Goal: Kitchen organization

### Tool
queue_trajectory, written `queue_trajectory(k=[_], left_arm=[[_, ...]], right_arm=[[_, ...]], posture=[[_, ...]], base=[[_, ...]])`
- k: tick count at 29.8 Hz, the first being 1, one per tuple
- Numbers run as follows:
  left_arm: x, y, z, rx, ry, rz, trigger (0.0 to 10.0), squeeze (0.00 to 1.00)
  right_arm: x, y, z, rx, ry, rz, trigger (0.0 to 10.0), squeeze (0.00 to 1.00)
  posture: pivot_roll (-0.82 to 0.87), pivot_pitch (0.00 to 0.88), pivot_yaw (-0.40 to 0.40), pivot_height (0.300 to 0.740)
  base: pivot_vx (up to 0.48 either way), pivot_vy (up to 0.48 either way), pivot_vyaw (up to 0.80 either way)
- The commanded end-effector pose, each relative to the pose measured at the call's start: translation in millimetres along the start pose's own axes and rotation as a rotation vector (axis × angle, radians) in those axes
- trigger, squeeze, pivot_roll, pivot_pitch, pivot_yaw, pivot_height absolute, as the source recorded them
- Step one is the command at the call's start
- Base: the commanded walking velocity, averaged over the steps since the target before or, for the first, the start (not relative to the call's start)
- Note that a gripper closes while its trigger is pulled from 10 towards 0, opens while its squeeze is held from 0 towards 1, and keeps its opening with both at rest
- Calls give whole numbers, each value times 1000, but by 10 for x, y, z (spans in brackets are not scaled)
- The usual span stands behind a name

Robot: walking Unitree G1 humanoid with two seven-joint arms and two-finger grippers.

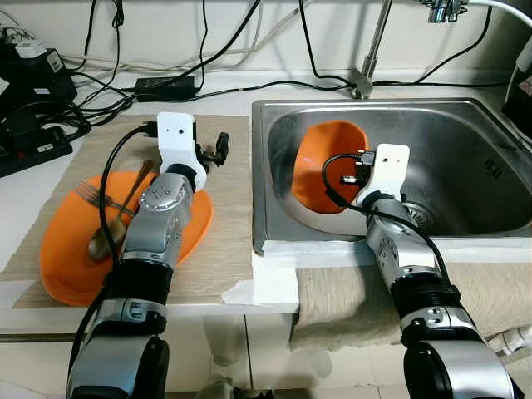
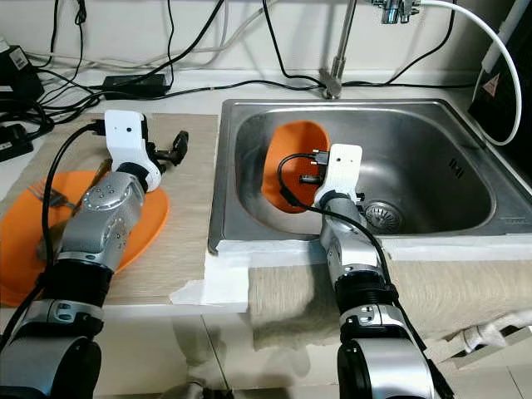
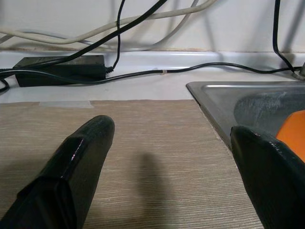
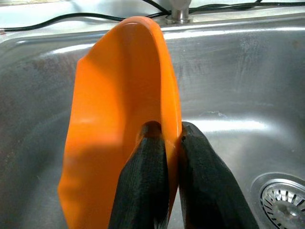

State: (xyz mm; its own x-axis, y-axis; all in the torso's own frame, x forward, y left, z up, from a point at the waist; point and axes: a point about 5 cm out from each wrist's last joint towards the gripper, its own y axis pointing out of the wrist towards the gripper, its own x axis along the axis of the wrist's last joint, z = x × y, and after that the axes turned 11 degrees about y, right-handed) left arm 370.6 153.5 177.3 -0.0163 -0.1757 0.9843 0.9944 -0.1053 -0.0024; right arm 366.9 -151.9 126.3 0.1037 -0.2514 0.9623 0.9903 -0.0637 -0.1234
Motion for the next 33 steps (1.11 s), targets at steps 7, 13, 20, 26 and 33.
queue_trajectory(k=[7,13,20,26,33], left_arm=[[90,18,-19,-16,5,-20,10000,0],[87,16,-29,-20,1,-18,10000,0],[77,14,-24,-21,5,-15,10000,0],[85,21,-28,-24,8,-17,10000,0],[84,24,-33,-27,8,-18,10000,0]], right_arm=[[-9,-15,-25,4,-18,-8,0,0],[23,-25,2,24,-14,-38,0,0],[79,-22,25,42,-39,-69,0,0],[62,-19,27,35,-53,-52,0,0],[60,-7,4,9,-65,-43,10000,0]], posture=[[-11,0,50,740],[-10,0,48,740],[-12,0,46,740],[-13,0,45,740],[-13,0,44,740]], base=[[0,0,0],[0,0,0],[0,0,0],[0,0,0],[0,0,0]])
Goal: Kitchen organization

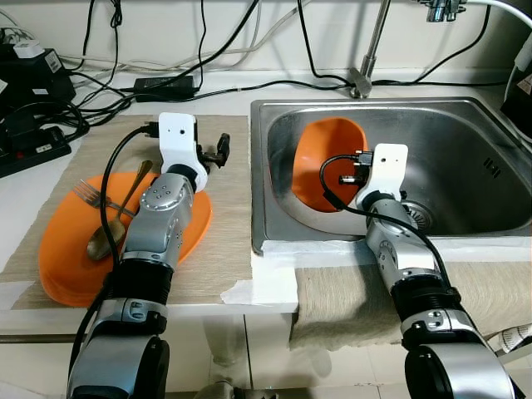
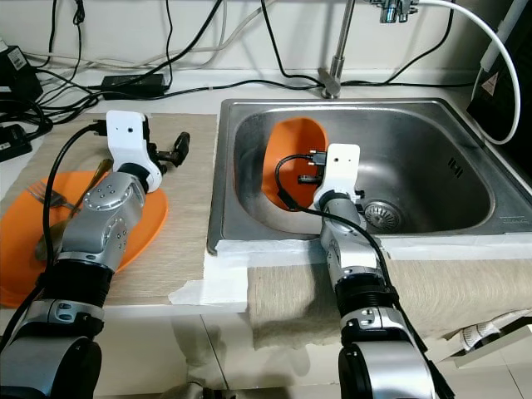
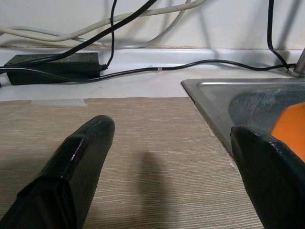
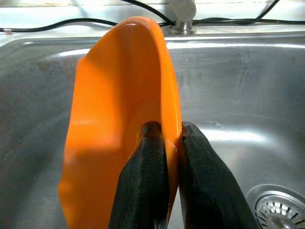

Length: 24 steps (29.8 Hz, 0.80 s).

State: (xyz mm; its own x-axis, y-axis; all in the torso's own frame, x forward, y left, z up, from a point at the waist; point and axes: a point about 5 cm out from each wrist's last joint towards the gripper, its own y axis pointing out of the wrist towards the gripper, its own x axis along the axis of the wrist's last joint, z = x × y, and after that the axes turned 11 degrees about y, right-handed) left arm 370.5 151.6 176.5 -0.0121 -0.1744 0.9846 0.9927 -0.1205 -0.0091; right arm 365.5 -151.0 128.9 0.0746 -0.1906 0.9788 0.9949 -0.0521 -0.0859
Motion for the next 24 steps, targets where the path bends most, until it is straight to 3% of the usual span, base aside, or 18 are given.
queue_trajectory(k=[1,14,24], left_arm=[[89,23,-14,-11,10,-22,10000,0],[97,25,-16,-10,11,-25,10000,0],[96,27,-18,-8,8,-26,10000,0]], right_arm=[[42,12,-12,-10,-3,-8,10000,0],[494,6,91,31,-28,-221,10000,0],[434,24,34,12,-26,-188,10000,0]], posture=[[-13,0,44,740],[-16,0,42,740],[-14,0,40,740]], base=[[0,0,0],[0,0,0],[0,0,0]])
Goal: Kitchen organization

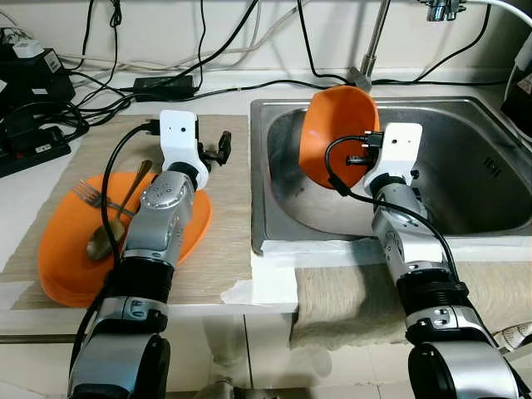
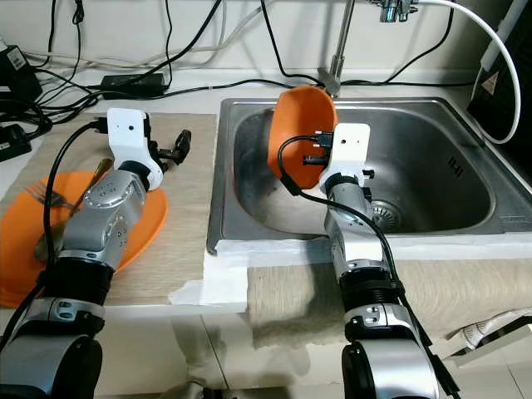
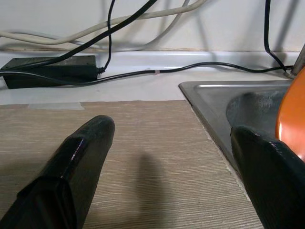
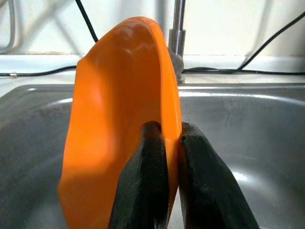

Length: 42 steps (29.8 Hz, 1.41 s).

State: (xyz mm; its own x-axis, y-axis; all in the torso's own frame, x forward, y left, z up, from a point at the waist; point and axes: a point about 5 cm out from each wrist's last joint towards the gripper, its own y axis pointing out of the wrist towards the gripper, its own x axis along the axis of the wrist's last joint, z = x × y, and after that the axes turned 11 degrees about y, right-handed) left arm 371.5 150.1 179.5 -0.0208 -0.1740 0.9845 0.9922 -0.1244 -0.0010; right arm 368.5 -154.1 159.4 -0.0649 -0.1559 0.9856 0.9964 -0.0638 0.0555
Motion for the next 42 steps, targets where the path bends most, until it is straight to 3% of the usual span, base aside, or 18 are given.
queue_trajectory(k=[1,7,8,9,16,17,18,19,20,38,39,40,42], left_arm=[[63,14,-8,-5,8,-17,10000,0],[64,12,1,-3,8,-16,10000,0],[64,12,1,-2,8,-17,10000,0],[64,12,1,-2,8,-17,10000,0],[63,10,0,-5,9,-16,10000,0],[64,9,2,-5,9,-16,10000,0],[64,9,2,-5,9,-16,10000,0],[64,9,2,-5,9,-16,10000,0],[64,9,1,-5,9,-16,10000,0],[65,7,5,-4,8,-15,10000,0],[65,7,6,-3,8,-15,10000,0],[64,7,7,-3,8,-14,10000,0],[65,6,7,-3,7,-14,10000,0]], right_arm=[[118,33,2,-2,0,-45,10000,0],[93,30,10,-3,-1,-33,10000,0],[88,30,8,-3,0,-31,4588,0],[84,30,6,-3,1,-29,0,0],[30,24,-46,-46,3,-1,39,0],[23,24,-53,-53,4,4,2902,0],[19,23,-57,-57,14,7,10000,627],[19,23,-57,-57,14,7,10000,627],[15,23,-61,-59,17,10,10000,1000],[-46,26,-32,-49,21,41,10000,1000],[-51,26,-33,-49,19,44,10000,373],[-56,26,-34,-49,18,47,10000,0],[-58,25,-38,-49,18,48,10000,0]], posture=[[-14,0,40,740],[-12,0,40,740],[-12,0,40,740],[-12,0,40,740],[-12,0,41,740],[-13,0,42,740],[-13,0,42,740],[-13,0,42,740],[-13,0,42,740],[-8,0,42,740],[-8,0,42,740],[-8,0,42,740],[-8,0,41,740]], base=[[0,0,0],[0,0,0],[0,0,0],[0,0,0],[0,0,0],[0,0,0],[0,0,0],[0,0,0],[0,0,0],[0,0,0],[0,0,0],[0,0,0],[0,0,0]])
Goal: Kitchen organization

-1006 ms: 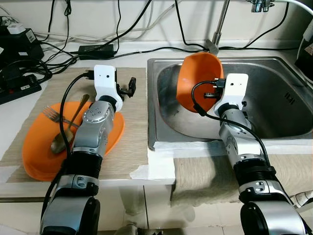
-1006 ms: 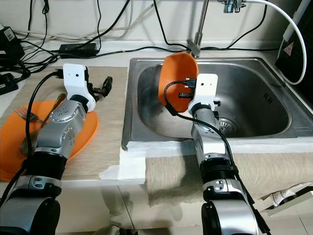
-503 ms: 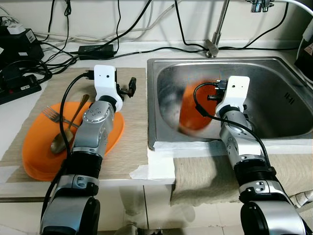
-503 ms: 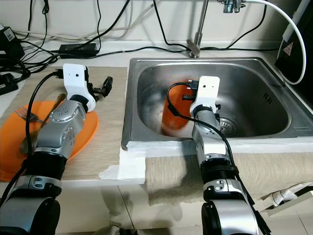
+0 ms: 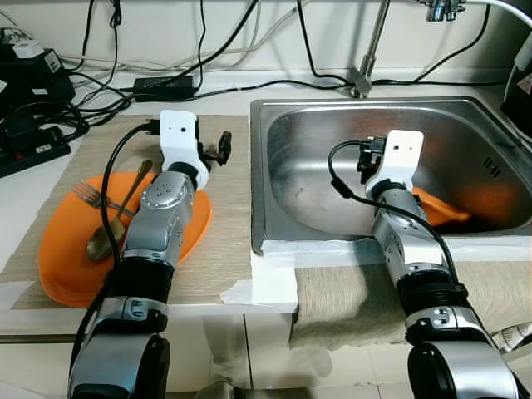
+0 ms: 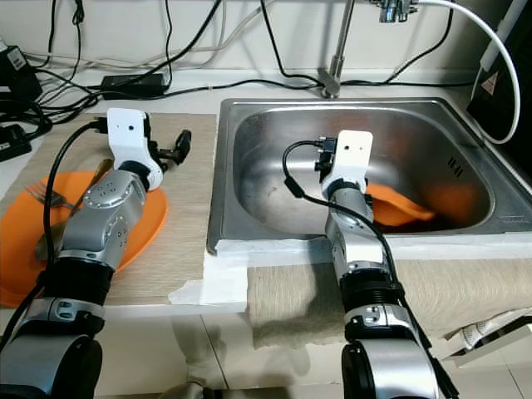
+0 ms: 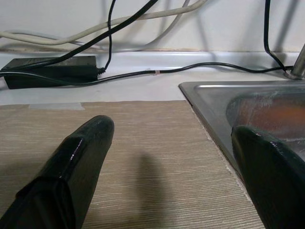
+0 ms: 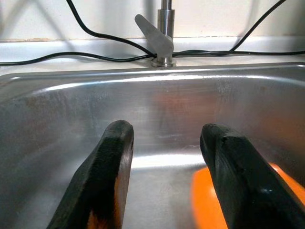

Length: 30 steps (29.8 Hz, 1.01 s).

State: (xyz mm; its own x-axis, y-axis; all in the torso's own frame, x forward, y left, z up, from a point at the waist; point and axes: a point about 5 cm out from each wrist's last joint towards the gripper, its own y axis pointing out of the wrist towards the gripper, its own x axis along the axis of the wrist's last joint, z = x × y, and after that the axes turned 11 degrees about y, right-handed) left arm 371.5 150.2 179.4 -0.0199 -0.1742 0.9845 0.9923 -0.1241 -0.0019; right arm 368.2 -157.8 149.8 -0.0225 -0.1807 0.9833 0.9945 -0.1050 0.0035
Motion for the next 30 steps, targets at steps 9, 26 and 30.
queue_trajectory(k=[9,26,30], left_arm=[[87,22,20,-1,4,-17,10000,0],[219,41,84,8,5,-48,10000,0],[330,55,122,20,-5,-74,10000,0]], right_arm=[[121,21,119,71,11,-29,10000,0],[132,-278,639,516,131,40,10000,0],[160,-262,576,485,91,10,10000,0]], posture=[[-7,0,42,740],[-7,0,48,740],[-5,0,45,740]], base=[[0,0,0],[0,0,0],[0,0,0]])
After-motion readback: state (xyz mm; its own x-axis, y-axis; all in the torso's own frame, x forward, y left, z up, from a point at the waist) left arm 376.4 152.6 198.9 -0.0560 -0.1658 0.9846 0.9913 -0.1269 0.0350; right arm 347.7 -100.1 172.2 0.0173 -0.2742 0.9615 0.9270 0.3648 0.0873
